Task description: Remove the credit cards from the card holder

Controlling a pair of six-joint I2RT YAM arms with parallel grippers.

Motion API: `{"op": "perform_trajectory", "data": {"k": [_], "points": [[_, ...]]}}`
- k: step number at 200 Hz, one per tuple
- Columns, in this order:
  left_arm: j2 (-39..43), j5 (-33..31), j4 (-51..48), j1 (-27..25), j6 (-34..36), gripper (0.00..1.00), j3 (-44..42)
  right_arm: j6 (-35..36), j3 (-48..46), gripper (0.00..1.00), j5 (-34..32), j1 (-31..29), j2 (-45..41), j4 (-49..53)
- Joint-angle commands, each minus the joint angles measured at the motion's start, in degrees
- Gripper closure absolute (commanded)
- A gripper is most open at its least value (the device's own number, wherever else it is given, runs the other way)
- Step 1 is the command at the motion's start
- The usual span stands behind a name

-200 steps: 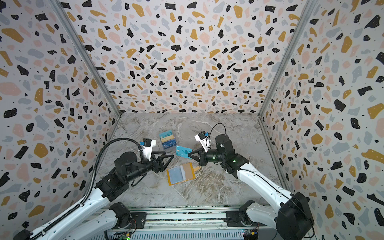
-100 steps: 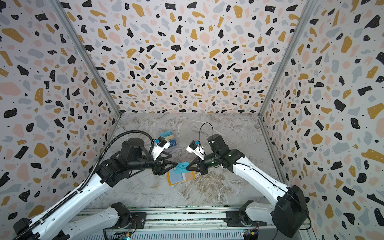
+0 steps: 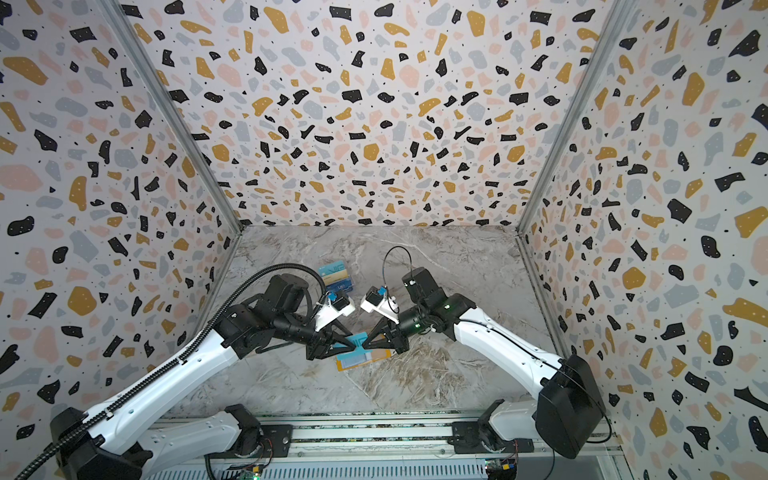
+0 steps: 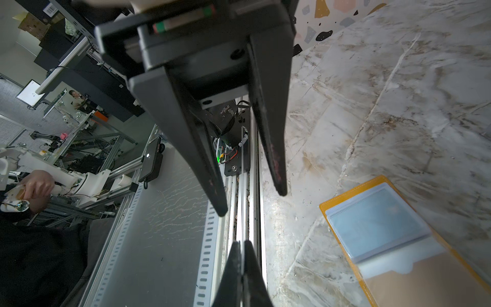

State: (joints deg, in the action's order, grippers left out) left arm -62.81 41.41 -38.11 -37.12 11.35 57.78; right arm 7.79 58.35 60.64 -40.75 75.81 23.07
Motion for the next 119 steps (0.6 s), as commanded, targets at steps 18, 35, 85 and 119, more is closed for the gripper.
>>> {"op": "perform_trajectory", "data": {"k": [18,35,85,119], "points": [[-0.6,1.6,-0.8,0.3,1.4,0.68,2.2,0.6,1.1,1.00,1.0,-0.3,-0.2,-1.6],[-0.8,1.6,-0.8,0.3,1.4,0.70,2.3,0.3,0.9,1.00,0.7,-0.3,-0.1,-1.9],[-1.0,1.2,0.3,0.3,0.3,0.80,1.8,-0.3,-0.2,1.00,-0.1,-0.3,-0.3,-3.1],[-0.8,1.6,1.3,0.3,-0.3,0.85,1.6,-0.6,-0.6,1.00,-0.7,-0.3,-0.3,-3.4]]}}
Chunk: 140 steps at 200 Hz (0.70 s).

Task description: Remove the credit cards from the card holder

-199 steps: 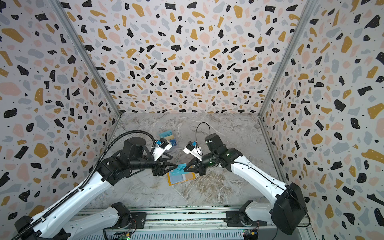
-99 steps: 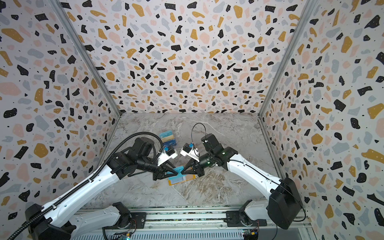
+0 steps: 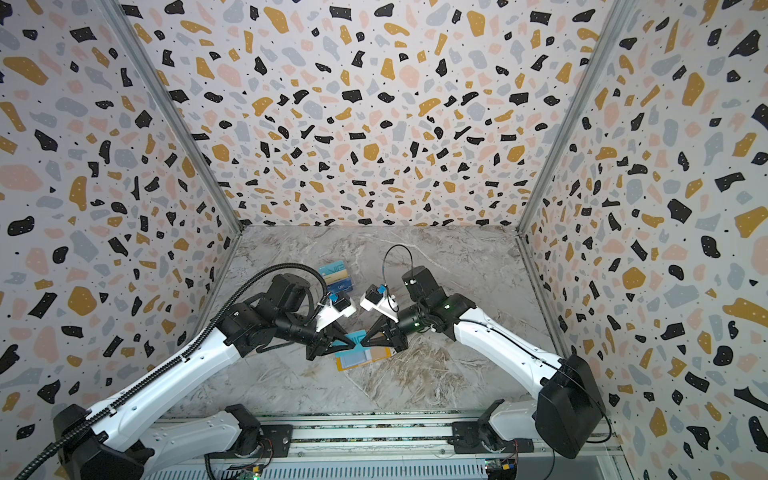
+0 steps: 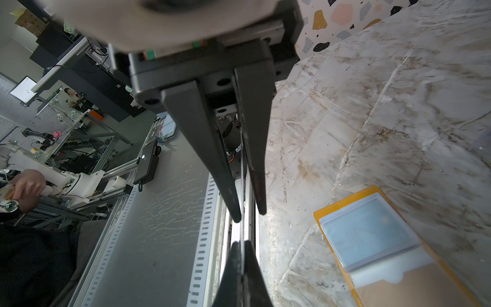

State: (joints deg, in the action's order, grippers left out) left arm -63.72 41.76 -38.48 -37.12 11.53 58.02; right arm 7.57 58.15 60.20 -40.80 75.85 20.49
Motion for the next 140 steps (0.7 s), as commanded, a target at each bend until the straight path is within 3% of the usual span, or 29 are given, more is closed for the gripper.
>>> {"op": "perform_trajectory", "data": {"k": [1,55,93,140], "points": [[0.1,1.3,1.7,0.3,-0.6,0.86,1.3,-0.4,-0.4,1.00,-0.3,-0.2,-0.4,-0.9],[-0.3,1.5,2.8,0.3,-1.3,0.96,0.7,-1.1,-0.8,1.00,-3.5,-0.2,-0.7,-1.5],[-0.1,-0.5,4.2,0.3,-1.9,1.00,0.2,-2.0,-1.7,0.71,-7.3,-0.2,-2.1,-1.8],[-1.0,-4.3,5.0,1.0,-1.1,1.00,0.4,-4.2,-4.6,0.55,-11.9,0.8,-6.5,-3.2]]}}
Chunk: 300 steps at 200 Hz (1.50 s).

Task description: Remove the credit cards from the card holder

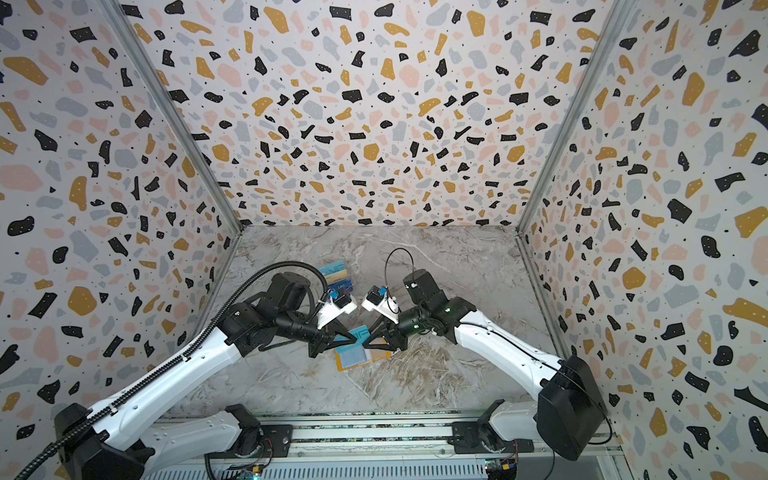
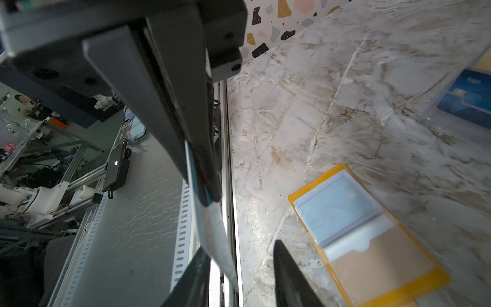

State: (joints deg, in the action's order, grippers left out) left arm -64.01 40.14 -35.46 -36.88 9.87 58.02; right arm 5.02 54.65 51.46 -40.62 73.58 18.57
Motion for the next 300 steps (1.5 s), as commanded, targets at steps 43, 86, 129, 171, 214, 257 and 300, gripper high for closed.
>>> {"op": "perform_trajectory", "data": {"k": [43,86,129,171,214,257,300], "points": [[-4.0,-8.2,-0.4,5.3,5.3,1.00,4.0,-5.6,-5.8,0.38,-12.2,2.6,-10.2,-4.3],[-9.4,-8.7,0.2,11.6,12.9,1.00,8.3,-7.6,-8.8,0.31,-21.6,4.4,-13.6,-5.1],[-17.1,-6.7,-0.8,16.4,25.1,1.00,13.0,-9.5,-10.7,0.25,-30.3,5.0,-15.4,-5.7],[-25.1,-7.0,1.7,20.2,32.0,1.00,18.5,-10.6,-12.0,0.19,-35.0,5.4,-16.4,-6.1],[-35.7,-8.6,4.4,24.2,31.6,1.00,25.5,-11.9,-12.7,0.17,-37.3,5.5,-16.4,-6.8],[-41.4,-12.4,8.4,25.1,34.3,1.00,27.2,-14.1,-15.0,0.16,-39.1,5.6,-17.0,-8.3],[-44.3,-12.9,11.9,25.8,34.6,1.00,30.0,-14.0,-15.9,0.15,-39.4,5.7,-17.9,-10.0]]}}
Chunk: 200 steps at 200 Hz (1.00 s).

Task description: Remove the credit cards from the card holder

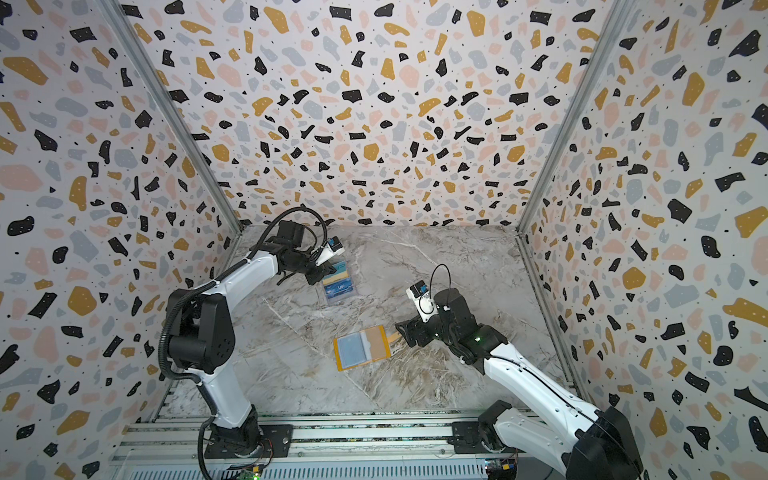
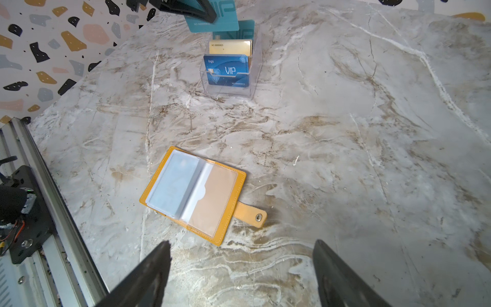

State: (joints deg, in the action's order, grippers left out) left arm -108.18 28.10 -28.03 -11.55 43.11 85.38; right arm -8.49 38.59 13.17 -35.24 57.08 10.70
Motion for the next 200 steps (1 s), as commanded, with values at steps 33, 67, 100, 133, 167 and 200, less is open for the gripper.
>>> {"op": "perform_trajectory", "data": {"k": [33,67,100,133,167,200], "points": [[-3.4,-1.6,3.7,0.9,2.1,1.00,5.5,-0.2,0.5,0.15,-0.7,0.4,-0.7,-2.0],[-5.6,-2.3,3.9,1.3,2.7,1.00,7.1,-0.4,0.4,0.15,-0.1,0.4,-1.0,-1.8],[-7.8,-1.5,2.7,2.0,3.3,1.00,8.8,-0.3,0.4,0.15,0.1,0.5,-1.7,-1.6],[-8.8,-1.2,2.6,2.4,3.9,1.00,8.4,-0.2,0.3,0.15,-0.1,0.5,-2.0,-1.6],[-9.8,-0.4,2.9,2.6,3.9,1.00,8.0,-0.3,0.1,0.15,-0.1,0.5,-1.9,-1.9],[-10.8,0.3,2.9,2.9,3.3,1.00,8.1,-0.4,0.1,0.15,-0.3,0.5,-2.0,-1.9]]}}
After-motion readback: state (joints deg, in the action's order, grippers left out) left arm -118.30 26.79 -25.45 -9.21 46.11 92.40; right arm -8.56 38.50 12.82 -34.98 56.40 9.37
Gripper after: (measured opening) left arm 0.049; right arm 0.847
